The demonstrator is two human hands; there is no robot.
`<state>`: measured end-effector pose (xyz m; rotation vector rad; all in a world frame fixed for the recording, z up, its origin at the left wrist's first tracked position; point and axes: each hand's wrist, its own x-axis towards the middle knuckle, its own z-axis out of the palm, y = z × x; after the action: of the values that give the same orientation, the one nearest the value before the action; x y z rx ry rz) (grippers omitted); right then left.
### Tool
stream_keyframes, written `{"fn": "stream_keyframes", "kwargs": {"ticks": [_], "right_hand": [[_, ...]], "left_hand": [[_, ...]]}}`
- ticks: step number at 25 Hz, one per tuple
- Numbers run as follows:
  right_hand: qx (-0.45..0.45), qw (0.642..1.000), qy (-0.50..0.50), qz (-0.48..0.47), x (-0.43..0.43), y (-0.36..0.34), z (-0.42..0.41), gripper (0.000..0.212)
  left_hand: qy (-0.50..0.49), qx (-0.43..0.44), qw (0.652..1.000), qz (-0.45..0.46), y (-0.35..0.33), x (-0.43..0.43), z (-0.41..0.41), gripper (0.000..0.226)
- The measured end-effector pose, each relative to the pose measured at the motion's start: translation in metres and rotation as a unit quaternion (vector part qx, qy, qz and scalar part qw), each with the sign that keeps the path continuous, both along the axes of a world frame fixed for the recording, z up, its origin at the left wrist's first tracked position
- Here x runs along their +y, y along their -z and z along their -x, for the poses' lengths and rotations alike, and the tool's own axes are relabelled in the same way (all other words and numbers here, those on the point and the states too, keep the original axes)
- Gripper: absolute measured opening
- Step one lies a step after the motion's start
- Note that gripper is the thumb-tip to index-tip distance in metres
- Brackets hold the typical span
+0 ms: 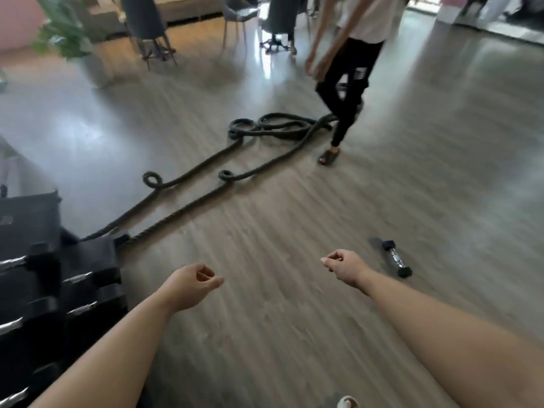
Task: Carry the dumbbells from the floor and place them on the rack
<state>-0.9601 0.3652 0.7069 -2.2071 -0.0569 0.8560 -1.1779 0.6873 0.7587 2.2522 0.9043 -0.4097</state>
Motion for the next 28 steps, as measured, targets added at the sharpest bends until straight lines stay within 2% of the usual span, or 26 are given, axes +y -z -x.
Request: {"fn": "stream_keyframes", "kwargs": {"ticks": [6,10,19,25,28], "right_hand": [[0.014,0.989,0.143,0.027,-0.196,0.008,-0.098,0.025],[0.020,0.976,0.215,0.025,-0.271,0.016,-0.142,0.029],[0.073,0.936,0.335,0.078,-0.331,0.057,-0.217,0.025],[0.148,0.886,0.424,0.117,-0.338,0.090,-0.279,0.033],[0.162,0.888,0.412,0.121,-0.334,0.105,-0.328,0.036]], "left_hand": [[0.137,0.004,0.991,0.009,-0.006,-0.155,-0.180,0.033],[0.195,0.010,0.981,0.015,-0.014,-0.209,-0.272,0.040],[0.357,0.039,0.933,0.012,0.039,-0.270,-0.480,0.045],[0.467,0.103,0.878,0.020,0.085,-0.290,-0.639,0.050],[0.486,0.117,0.866,0.018,0.105,-0.308,-0.712,0.048]]}}
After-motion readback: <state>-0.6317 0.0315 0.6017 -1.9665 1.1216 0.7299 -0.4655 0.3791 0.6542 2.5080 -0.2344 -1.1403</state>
